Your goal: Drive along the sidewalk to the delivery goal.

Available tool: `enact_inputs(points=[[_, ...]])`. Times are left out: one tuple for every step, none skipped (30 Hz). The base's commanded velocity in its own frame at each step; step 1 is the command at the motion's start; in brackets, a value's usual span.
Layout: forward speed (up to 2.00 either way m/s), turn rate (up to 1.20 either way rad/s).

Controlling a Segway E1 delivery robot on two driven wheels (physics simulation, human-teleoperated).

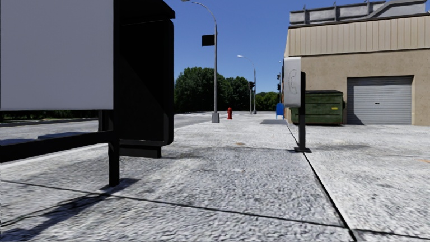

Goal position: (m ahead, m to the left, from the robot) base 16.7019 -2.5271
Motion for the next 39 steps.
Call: enact_inputs(points=[[2.00,-0.13],[2.00,-0.13],[2.00,-0.18],[2.00,-0.20],[2.00,-0.20],[2.00,-0.20],[2.00,-0.21],[2.00,-0.21],[2.00,-0.21],[2.00,-0.21],[2.00,-0.21],[2.00,-0.24],[2.00,-0.25],[2.00,-0.26],[2.00,-0.26],[2.00,-0.26],[2.00,-0.27],[2.00,-0.27],[2.00,-0.27],[2.00,-0.27],[2.00,-0.27],[2.00,-0.27],[2.00,-0.27],[2.00,-0.27],[2.00,-0.27],[2.00,-0.27],[2.00,-0.27],[2.00,-0.27],[2.00,-0.27],[2.00,-0.27],[2.00,-0.27],[2.00,-0.27],[2.00,-0.27],[2.00,-0.27],[2.00,-0.27],[2.00,-0.27],[2.00,-0.27],[2.00,-0.27],[2.00,-0.27]])
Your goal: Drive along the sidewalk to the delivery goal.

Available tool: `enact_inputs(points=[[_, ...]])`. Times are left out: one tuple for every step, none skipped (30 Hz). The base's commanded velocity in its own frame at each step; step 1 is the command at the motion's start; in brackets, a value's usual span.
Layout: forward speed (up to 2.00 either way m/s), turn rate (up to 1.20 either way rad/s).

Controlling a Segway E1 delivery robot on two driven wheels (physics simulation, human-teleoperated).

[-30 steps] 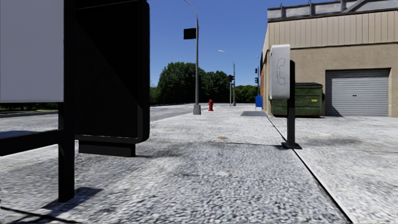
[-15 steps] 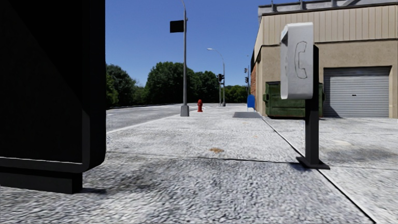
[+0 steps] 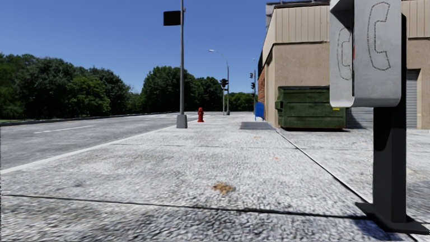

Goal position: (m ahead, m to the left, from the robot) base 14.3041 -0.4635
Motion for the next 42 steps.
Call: enact_inputs(points=[[2.00,-0.27],[2.00,-0.27],[2.00,-0.27],[2.00,-0.27],[2.00,-0.27],[2.00,-0.27],[2.00,-0.27],[2.00,-0.27],[2.00,-0.27],[2.00,-0.27],[2.00,-0.27],[2.00,-0.20],[2.00,0.00],[2.00,0.00],[2.00,0.00],[2.00,0.00],[2.00,0.00],[2.00,0.00],[2.00,0.00],[2.00,0.00],[2.00,0.00],[2.00,0.00],[2.00,0.00],[2.00,0.00],[2.00,0.00],[2.00,0.00],[2.00,0.00],[2.00,0.00],[2.00,0.00],[2.00,0.00],[2.00,0.00],[2.00,0.00],[2.00,0.00],[2.00,0.00],[2.00,0.00],[2.00,0.00],[2.00,0.00],[2.00,0.00],[2.00,0.00],[2.00,0.00],[2.00,0.00],[2.00,0.00]])
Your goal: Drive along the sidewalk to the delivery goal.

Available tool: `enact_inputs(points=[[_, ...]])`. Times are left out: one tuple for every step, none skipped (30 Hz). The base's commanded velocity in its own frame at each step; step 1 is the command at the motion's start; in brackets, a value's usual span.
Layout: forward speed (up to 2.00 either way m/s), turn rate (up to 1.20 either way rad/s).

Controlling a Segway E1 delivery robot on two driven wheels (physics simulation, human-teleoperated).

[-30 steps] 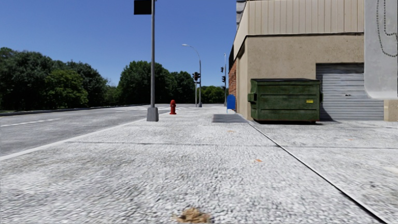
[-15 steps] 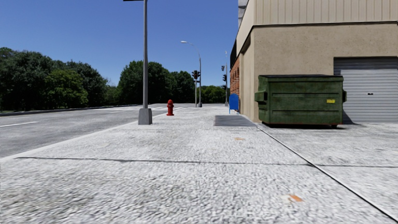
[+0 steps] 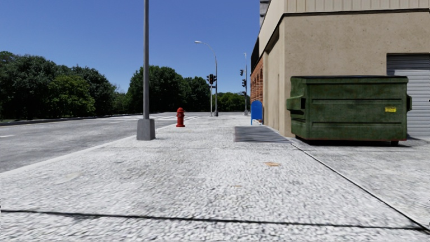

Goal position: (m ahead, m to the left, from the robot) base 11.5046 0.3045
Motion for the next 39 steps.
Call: enact_inputs(points=[[2.00,0.00],[2.00,0.00],[2.00,0.00],[2.00,0.00],[2.00,0.00],[2.00,0.00],[2.00,0.00],[2.00,0.00],[2.00,0.00],[2.00,0.00],[2.00,0.00],[2.00,0.00],[2.00,0.00],[2.00,0.00],[2.00,0.00],[2.00,0.00],[2.00,0.00],[2.00,0.00],[2.00,0.00],[2.00,0.00],[2.00,0.00],[2.00,0.00],[2.00,0.00],[2.00,0.00],[2.00,0.00],[2.00,0.00],[2.00,0.00],[2.00,0.00],[2.00,0.00],[2.00,0.00],[2.00,0.00],[2.00,0.00],[2.00,0.00],[2.00,0.00],[2.00,0.00],[2.00,0.00],[2.00,0.00],[2.00,0.00],[2.00,0.00]])
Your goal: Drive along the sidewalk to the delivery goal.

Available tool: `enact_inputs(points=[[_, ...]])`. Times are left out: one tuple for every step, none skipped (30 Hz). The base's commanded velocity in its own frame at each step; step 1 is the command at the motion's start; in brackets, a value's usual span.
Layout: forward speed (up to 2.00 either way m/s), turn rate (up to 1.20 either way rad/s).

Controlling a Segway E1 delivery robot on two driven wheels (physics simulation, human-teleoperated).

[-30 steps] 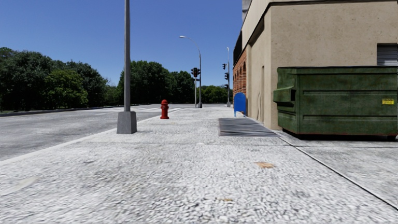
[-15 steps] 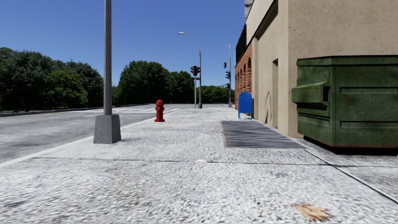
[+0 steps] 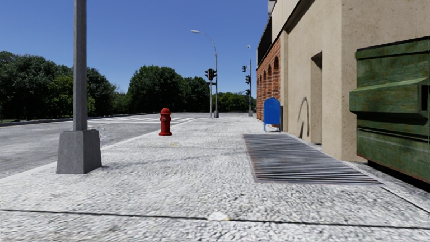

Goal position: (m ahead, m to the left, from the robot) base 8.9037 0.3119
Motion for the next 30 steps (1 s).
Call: enact_inputs(points=[[2.00,0.00],[2.00,0.00],[2.00,0.00],[2.00,0.00],[2.00,0.00],[2.00,0.00],[2.00,0.00],[2.00,0.00],[2.00,0.00],[2.00,0.00],[2.00,0.00],[2.00,0.00],[2.00,0.00],[2.00,0.00],[2.00,0.00],[2.00,0.00],[2.00,0.00],[2.00,0.00],[2.00,0.00],[2.00,0.00],[2.00,0.00],[2.00,0.00],[2.00,0.00],[2.00,0.01],[2.00,0.06],[2.00,0.10],[2.00,0.10],[2.00,0.11],[2.00,0.14],[2.00,0.16]])
